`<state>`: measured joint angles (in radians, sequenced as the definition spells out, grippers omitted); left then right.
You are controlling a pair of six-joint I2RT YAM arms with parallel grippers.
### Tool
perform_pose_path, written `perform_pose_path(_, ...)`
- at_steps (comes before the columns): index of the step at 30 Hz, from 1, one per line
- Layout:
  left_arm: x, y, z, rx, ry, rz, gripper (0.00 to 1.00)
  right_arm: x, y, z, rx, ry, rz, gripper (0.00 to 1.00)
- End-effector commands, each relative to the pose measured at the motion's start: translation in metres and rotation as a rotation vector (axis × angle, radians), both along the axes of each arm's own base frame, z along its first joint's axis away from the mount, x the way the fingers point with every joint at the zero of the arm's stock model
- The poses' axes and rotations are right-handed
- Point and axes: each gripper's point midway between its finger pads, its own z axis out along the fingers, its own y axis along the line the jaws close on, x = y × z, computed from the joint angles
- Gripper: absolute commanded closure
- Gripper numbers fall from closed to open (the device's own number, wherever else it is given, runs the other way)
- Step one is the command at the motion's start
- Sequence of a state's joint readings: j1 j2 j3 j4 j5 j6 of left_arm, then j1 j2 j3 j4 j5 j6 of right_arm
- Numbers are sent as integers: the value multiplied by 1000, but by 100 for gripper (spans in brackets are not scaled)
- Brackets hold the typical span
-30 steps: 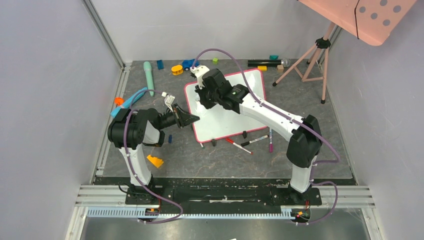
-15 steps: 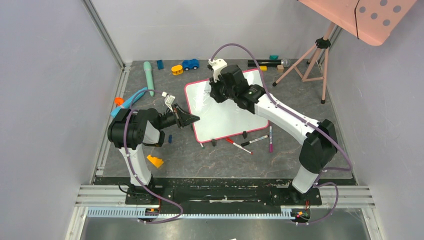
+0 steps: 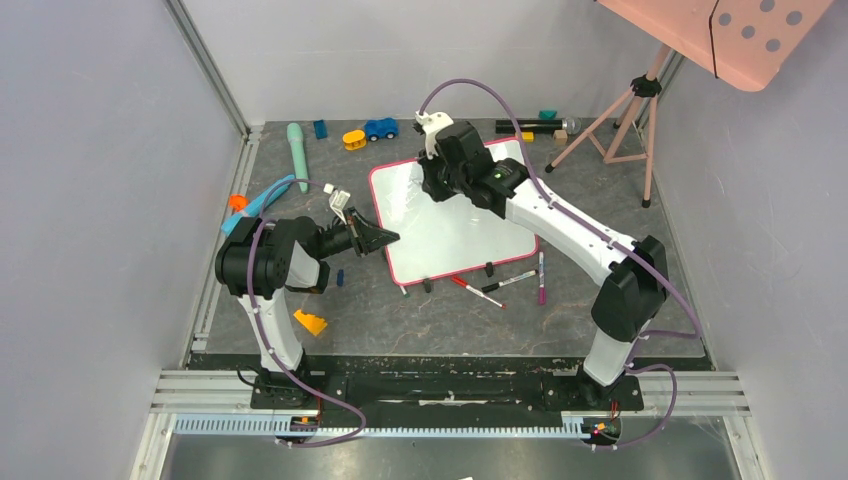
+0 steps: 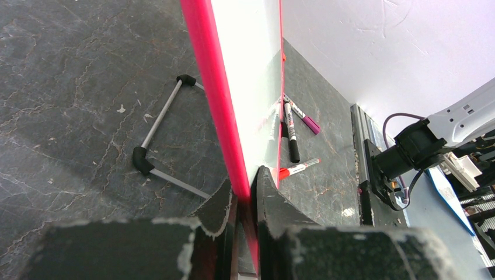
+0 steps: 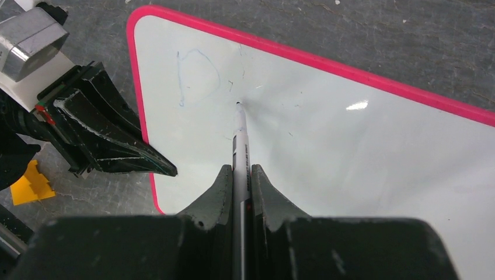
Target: Write a sentence on the whiteboard
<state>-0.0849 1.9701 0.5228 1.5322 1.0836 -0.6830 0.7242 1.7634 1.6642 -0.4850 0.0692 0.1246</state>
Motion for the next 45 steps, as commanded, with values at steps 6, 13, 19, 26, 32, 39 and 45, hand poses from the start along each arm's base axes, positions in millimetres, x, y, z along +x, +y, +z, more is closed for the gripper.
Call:
perform_pose_path(6, 11, 10, -29, 118, -180, 73, 96, 7, 7, 14, 26, -13, -9, 100)
perform_pose_path(13, 12, 10, -29, 118, -181, 73, 96, 10, 16, 13, 39, -8, 9, 100)
perform_pose_path(19, 12, 10, -30, 119, -182, 73, 96, 17, 10, 0, -21, 34, -51, 100)
perform_pose_path(26, 11, 10, -30, 119, -181, 73, 96, 20, -4, -6, -95, 47, -104, 100)
perform_pose_path(32, 12, 10, -30, 119, -182, 75, 96, 23, -15, -2, -131, 35, -142, 100)
perform_pose_path(39, 12, 10, -29, 119, -182, 75, 96, 22, -8, -3, -112, 43, -118, 100)
perform_pose_path(45, 12, 10, -30, 119, -181, 76, 96, 14, -10, -17, -131, 80, -97, 100)
